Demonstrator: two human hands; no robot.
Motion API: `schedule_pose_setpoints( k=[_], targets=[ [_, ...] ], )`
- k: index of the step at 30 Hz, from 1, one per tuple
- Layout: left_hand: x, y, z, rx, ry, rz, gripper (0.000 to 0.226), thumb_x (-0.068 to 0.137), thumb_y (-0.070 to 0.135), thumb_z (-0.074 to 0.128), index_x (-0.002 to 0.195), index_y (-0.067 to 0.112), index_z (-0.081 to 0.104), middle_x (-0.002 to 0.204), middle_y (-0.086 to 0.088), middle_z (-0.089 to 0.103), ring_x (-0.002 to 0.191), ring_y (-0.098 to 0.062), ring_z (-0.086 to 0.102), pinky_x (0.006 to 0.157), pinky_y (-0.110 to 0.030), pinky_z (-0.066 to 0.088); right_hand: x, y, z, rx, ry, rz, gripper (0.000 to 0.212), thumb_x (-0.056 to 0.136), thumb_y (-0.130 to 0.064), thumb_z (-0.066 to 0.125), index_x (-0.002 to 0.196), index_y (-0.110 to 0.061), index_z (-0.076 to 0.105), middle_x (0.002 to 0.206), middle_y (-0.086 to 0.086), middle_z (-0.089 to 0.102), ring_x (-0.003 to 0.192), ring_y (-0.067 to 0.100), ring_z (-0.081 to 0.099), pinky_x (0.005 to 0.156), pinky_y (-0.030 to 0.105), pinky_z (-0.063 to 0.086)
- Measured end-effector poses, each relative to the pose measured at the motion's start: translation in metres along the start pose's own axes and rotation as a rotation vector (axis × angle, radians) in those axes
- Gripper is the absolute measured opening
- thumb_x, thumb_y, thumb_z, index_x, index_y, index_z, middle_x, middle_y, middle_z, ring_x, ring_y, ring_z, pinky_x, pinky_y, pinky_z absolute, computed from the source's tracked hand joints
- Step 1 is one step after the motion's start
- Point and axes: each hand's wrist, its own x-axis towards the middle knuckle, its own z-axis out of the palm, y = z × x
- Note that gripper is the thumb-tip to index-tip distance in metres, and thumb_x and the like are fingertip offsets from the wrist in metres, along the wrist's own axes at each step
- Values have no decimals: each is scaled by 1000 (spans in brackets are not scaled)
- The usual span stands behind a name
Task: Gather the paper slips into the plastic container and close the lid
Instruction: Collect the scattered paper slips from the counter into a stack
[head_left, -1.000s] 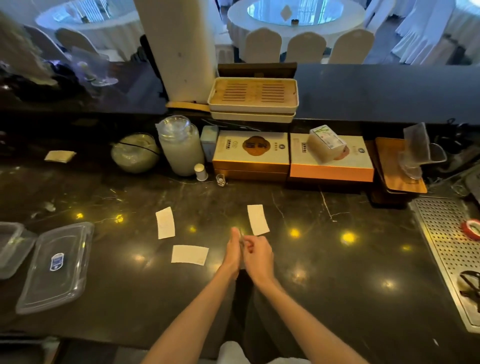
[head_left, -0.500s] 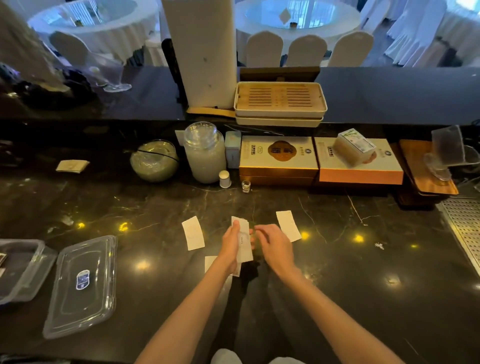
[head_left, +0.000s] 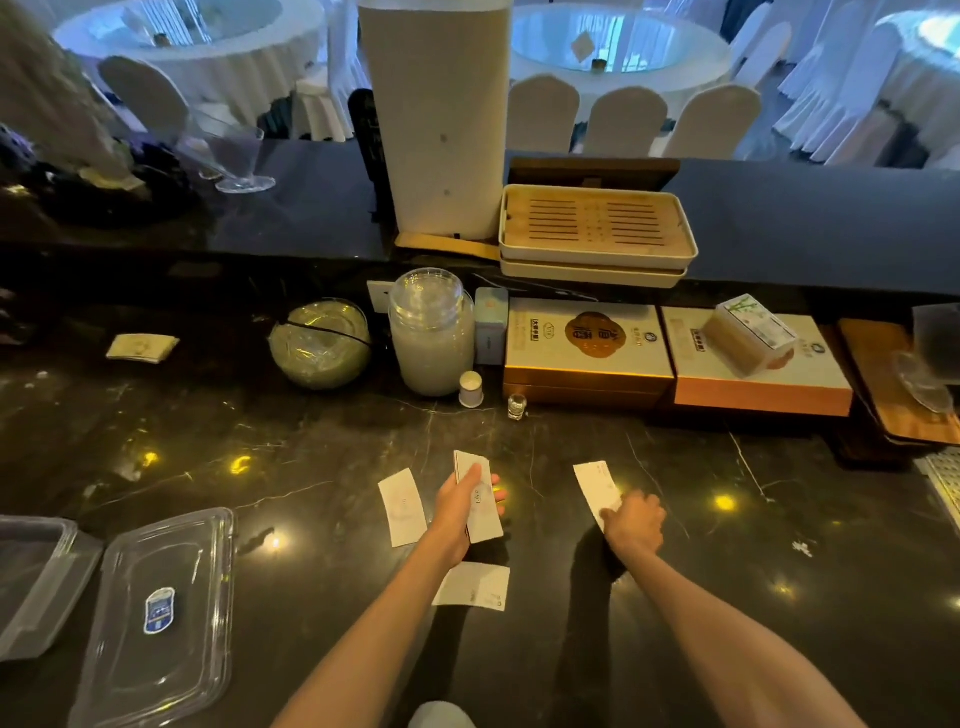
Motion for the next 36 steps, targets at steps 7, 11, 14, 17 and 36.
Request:
schedule_pose_setpoints(
  k=[7,11,14,17,36],
  targets=[
    [8,-14,-16,-47,92,-36,47,99,44,48,134,12,49,112,-16,63,91,-29,63,84,-43,55,-38,-47,32,579,-80,-80,20,90,-14,68,109,-8,66,107,11,71,92,18,63,80,29,50],
    [8,-15,-32,-105,154,-29,46,99,47,46,129,14,54,106,-12,68,91,-29,67,85,-47,55,-80,-88,57,778,-350,-67,23,89,-15,70,111,-8,67,104,10,71,97,23,68,84,38,59],
    [6,-11,-50,-100,181,23,47,97,48,48,127,13,56,108,-15,69,93,-30,68,79,-45,58,-107,-111,73,782,-505,-122,17,89,-13,70,106,-8,70,90,6,73,71,12,67,61,23,56],
    [5,-7,-75,-144,213,78,44,97,40,53,128,8,56,101,-13,70,85,-26,69,68,-37,58,-125,-130,85,735,-583,-160,18,88,-12,70,105,-6,70,87,8,73,61,11,63,53,20,52],
    [4,-2,-185,-349,372,91,37,99,21,54,133,18,39,100,-16,58,82,-27,61,87,-55,55,-123,-191,149,-189,-322,-277,67,80,-37,78,132,-8,47,138,16,45,127,33,48,99,45,51]
  ],
)
